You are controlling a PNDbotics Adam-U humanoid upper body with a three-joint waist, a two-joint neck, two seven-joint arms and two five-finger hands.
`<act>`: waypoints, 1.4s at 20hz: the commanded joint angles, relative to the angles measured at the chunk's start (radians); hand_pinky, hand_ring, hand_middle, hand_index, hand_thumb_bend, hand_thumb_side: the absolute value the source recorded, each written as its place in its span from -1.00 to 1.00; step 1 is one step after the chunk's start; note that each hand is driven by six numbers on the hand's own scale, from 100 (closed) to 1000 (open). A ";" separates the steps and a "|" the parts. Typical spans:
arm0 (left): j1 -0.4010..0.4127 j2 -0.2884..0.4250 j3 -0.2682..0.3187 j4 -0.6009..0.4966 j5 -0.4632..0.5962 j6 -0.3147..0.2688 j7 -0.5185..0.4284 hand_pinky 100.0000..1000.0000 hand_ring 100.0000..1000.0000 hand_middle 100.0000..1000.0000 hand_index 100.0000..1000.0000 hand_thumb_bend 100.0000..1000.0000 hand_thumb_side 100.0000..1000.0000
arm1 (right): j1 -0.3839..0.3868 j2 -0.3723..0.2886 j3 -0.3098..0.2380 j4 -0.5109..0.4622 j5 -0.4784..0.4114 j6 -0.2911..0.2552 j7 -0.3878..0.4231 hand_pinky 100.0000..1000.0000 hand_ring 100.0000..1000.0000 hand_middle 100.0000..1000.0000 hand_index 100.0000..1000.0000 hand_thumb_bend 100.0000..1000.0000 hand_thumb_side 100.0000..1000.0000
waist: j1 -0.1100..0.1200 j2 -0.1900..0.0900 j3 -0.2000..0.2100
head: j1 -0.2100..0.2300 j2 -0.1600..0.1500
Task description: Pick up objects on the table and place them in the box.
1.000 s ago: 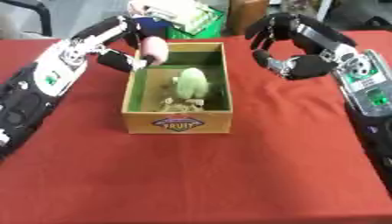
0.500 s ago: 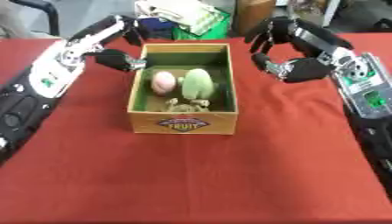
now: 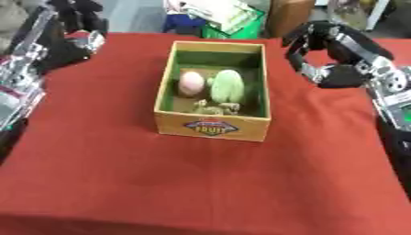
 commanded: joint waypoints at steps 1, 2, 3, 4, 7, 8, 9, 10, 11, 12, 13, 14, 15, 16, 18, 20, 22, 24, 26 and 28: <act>0.051 0.018 0.065 -0.059 0.025 0.011 0.065 0.14 -0.05 -0.14 0.36 -0.74 -0.77 | 0.011 -0.046 -0.044 -0.060 -0.024 -0.219 0.221 -0.21 0.09 0.15 0.41 -0.92 -0.49 | 0.000 -0.012 0.004 | -0.016 0.011; 0.074 0.011 0.074 -0.057 0.028 0.012 0.082 0.13 -0.05 -0.14 0.37 -0.74 -0.77 | 0.024 -0.049 -0.052 -0.074 -0.027 -0.200 0.201 -0.22 0.08 0.15 0.41 -0.92 -0.52 | 0.000 -0.012 0.006 | -0.019 0.011; 0.094 0.005 0.080 -0.052 0.029 0.010 0.096 0.13 -0.05 -0.14 0.37 -0.74 -0.77 | 0.037 -0.050 -0.059 -0.088 -0.029 -0.183 0.181 -0.23 0.08 0.14 0.40 -0.92 -0.53 | -0.001 -0.011 0.008 | -0.023 0.011; 0.110 0.000 0.084 -0.046 0.028 0.007 0.104 0.13 -0.05 -0.14 0.37 -0.74 -0.76 | 0.048 -0.051 -0.064 -0.101 -0.030 -0.167 0.163 -0.24 0.07 0.13 0.40 -0.92 -0.56 | -0.002 -0.011 0.009 | -0.026 0.011; 0.144 -0.014 0.090 -0.028 0.022 -0.004 0.113 0.12 -0.05 -0.14 0.38 -0.75 -0.76 | 0.079 -0.048 -0.082 -0.133 -0.033 -0.119 0.117 -0.26 0.05 0.11 0.38 -0.95 -0.62 | -0.003 -0.008 0.011 | -0.040 0.011; 0.152 -0.018 0.091 -0.023 0.020 -0.008 0.116 0.12 -0.05 -0.14 0.38 -0.75 -0.75 | 0.086 -0.046 -0.086 -0.144 -0.035 -0.105 0.106 -0.26 0.05 0.10 0.37 -0.98 -0.63 | -0.003 -0.007 0.010 | -0.043 0.011; 0.158 -0.022 0.092 -0.018 0.019 -0.011 0.119 0.12 -0.04 -0.14 0.38 -0.75 -0.75 | 0.093 -0.044 -0.090 -0.154 -0.036 -0.094 0.097 -0.26 0.05 0.10 0.37 -1.00 -0.63 | -0.004 -0.006 0.009 | -0.045 0.011; 0.163 -0.026 0.093 -0.014 0.018 -0.014 0.121 0.12 -0.05 -0.14 0.38 -0.75 -0.75 | 0.098 -0.044 -0.093 -0.163 -0.037 -0.085 0.090 -0.26 0.05 0.10 0.37 -1.00 -0.64 | -0.005 -0.004 0.008 | -0.047 0.011; 0.165 -0.030 0.094 -0.009 0.017 -0.016 0.123 0.12 -0.05 -0.14 0.37 -0.75 -0.75 | 0.103 -0.044 -0.097 -0.171 -0.038 -0.078 0.084 -0.26 0.05 0.10 0.36 -1.00 -0.64 | -0.005 -0.001 0.008 | -0.049 0.011; 0.167 -0.033 0.095 -0.006 0.015 -0.018 0.124 0.12 -0.05 -0.14 0.37 -0.75 -0.75 | 0.107 -0.044 -0.101 -0.179 -0.038 -0.071 0.078 -0.27 0.05 0.10 0.36 -1.00 -0.65 | -0.006 0.002 0.006 | -0.050 0.011; 0.169 -0.037 0.096 -0.002 0.013 -0.019 0.124 0.12 -0.05 -0.14 0.37 -0.76 -0.84 | 0.110 -0.044 -0.105 -0.186 -0.039 -0.066 0.074 -0.27 0.05 0.10 0.36 -0.97 -0.69 | -0.005 0.007 0.004 | -0.051 0.011; 0.171 -0.040 0.097 0.001 0.010 -0.019 0.125 0.12 -0.05 -0.14 0.37 -0.75 -0.74 | 0.111 -0.044 -0.108 -0.192 -0.038 -0.062 0.071 -0.27 0.05 0.10 0.36 -1.00 -0.65 | -0.004 0.011 0.002 | -0.051 0.011; 0.173 -0.043 0.098 0.005 0.007 -0.020 0.126 0.12 -0.05 -0.15 0.37 -0.75 -0.74 | 0.114 -0.046 -0.109 -0.198 -0.037 -0.059 0.070 -0.26 0.05 0.10 0.36 -0.99 -0.64 | -0.004 0.015 -0.002 | -0.053 0.011; 0.174 -0.045 0.099 0.008 0.005 -0.020 0.126 0.12 -0.05 -0.15 0.37 -0.75 -0.74 | 0.116 -0.048 -0.110 -0.203 -0.037 -0.059 0.070 -0.26 0.05 0.10 0.36 -0.99 -0.64 | -0.005 0.018 -0.004 | -0.054 0.011; 0.175 -0.047 0.099 0.014 -0.003 -0.021 0.124 0.12 -0.05 -0.15 0.37 -0.74 -0.74 | 0.121 -0.054 -0.111 -0.207 -0.034 -0.060 0.069 -0.26 0.05 0.10 0.36 -1.00 -0.63 | -0.007 0.022 -0.007 | -0.054 0.011; 0.176 -0.050 0.099 0.021 -0.010 -0.021 0.120 0.12 -0.05 -0.15 0.36 -0.74 -0.74 | 0.125 -0.060 -0.111 -0.206 -0.029 -0.065 0.068 -0.26 0.05 0.11 0.36 -1.00 -0.61 | -0.008 0.024 -0.010 | -0.052 0.011; 0.176 -0.053 0.099 0.025 -0.015 -0.023 0.117 0.12 -0.05 -0.15 0.36 -0.74 -0.75 | 0.128 -0.067 -0.113 -0.203 -0.022 -0.070 0.066 -0.26 0.05 0.11 0.36 -1.00 -0.61 | -0.006 0.026 -0.012 | -0.051 0.011; 0.177 -0.055 0.100 0.026 -0.018 -0.025 0.115 0.12 -0.06 -0.16 0.35 -0.74 -0.75 | 0.130 -0.069 -0.116 -0.199 -0.016 -0.072 0.062 -0.26 0.05 0.11 0.36 -1.00 -0.61 | -0.005 0.028 -0.011 | -0.050 0.011; 0.180 -0.055 0.102 0.026 -0.020 -0.027 0.114 0.12 -0.06 -0.16 0.36 -0.74 -0.75 | 0.131 -0.068 -0.118 -0.196 -0.011 -0.072 0.060 -0.26 0.05 0.11 0.36 -1.00 -0.62 | -0.003 0.029 -0.010 | -0.051 0.011; 0.182 -0.056 0.103 0.025 -0.021 -0.027 0.115 0.12 -0.06 -0.17 0.35 -0.74 -0.75 | 0.132 -0.068 -0.118 -0.196 -0.008 -0.072 0.060 -0.26 0.05 0.10 0.36 -1.00 -0.61 | -0.002 0.029 -0.010 | -0.052 0.011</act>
